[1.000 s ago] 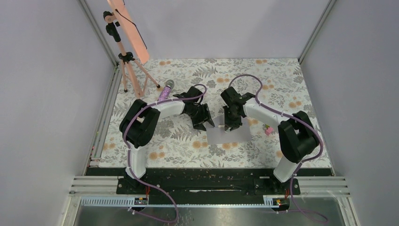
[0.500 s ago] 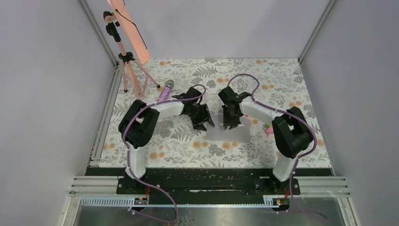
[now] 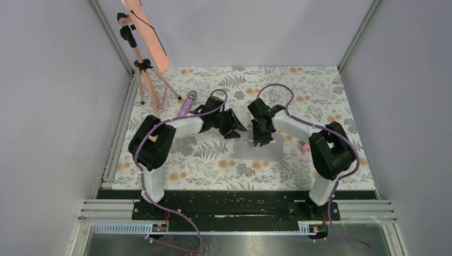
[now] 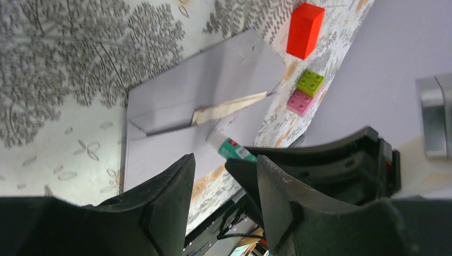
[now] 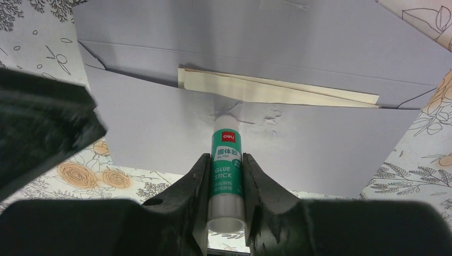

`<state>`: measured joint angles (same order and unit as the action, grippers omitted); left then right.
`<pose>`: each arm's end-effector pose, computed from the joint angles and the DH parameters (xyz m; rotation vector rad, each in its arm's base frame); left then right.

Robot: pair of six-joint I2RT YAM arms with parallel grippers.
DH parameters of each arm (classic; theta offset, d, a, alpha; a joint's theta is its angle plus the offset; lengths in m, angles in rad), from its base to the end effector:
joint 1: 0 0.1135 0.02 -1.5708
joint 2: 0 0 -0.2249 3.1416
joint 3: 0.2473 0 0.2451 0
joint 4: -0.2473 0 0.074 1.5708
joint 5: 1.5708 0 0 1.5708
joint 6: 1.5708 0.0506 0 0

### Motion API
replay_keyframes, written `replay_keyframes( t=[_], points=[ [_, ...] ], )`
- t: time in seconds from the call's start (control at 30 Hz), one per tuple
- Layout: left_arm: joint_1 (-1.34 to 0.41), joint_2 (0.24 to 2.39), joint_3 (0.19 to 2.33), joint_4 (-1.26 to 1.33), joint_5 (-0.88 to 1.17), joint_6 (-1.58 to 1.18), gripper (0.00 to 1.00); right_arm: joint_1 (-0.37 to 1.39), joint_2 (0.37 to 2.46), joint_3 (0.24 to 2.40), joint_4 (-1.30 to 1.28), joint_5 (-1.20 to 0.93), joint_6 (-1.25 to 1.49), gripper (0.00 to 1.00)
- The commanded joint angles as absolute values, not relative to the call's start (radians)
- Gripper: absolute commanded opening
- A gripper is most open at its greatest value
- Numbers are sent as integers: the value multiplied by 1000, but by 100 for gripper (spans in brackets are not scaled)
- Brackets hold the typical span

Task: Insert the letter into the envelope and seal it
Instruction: Paint the envelope at the center of the board.

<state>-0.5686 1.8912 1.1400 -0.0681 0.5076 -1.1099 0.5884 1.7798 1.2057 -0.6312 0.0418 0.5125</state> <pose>0.3122 -0.2287 0.1222 -0.4590 2.6953 -1.2698 0.2867 0.1888 0.1385 -0.0954 2.7985 0.2208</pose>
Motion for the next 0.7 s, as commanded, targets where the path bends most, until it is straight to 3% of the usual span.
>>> replay_keyframes(
  t=[0.0, 0.23, 0.67],
  points=[
    [-564, 1977, 1216, -26, 512, -1121, 48, 593, 1764, 1189, -611, 34, 495, 0],
    [-563, 2048, 1258, -186, 473, -1078, 47, 591, 1762, 1193, -613, 33, 491, 0],
    [-566, 2045, 1199, -206, 485, -1080, 47, 597, 1823, 1272, -613, 4, 511, 0]
  ],
)
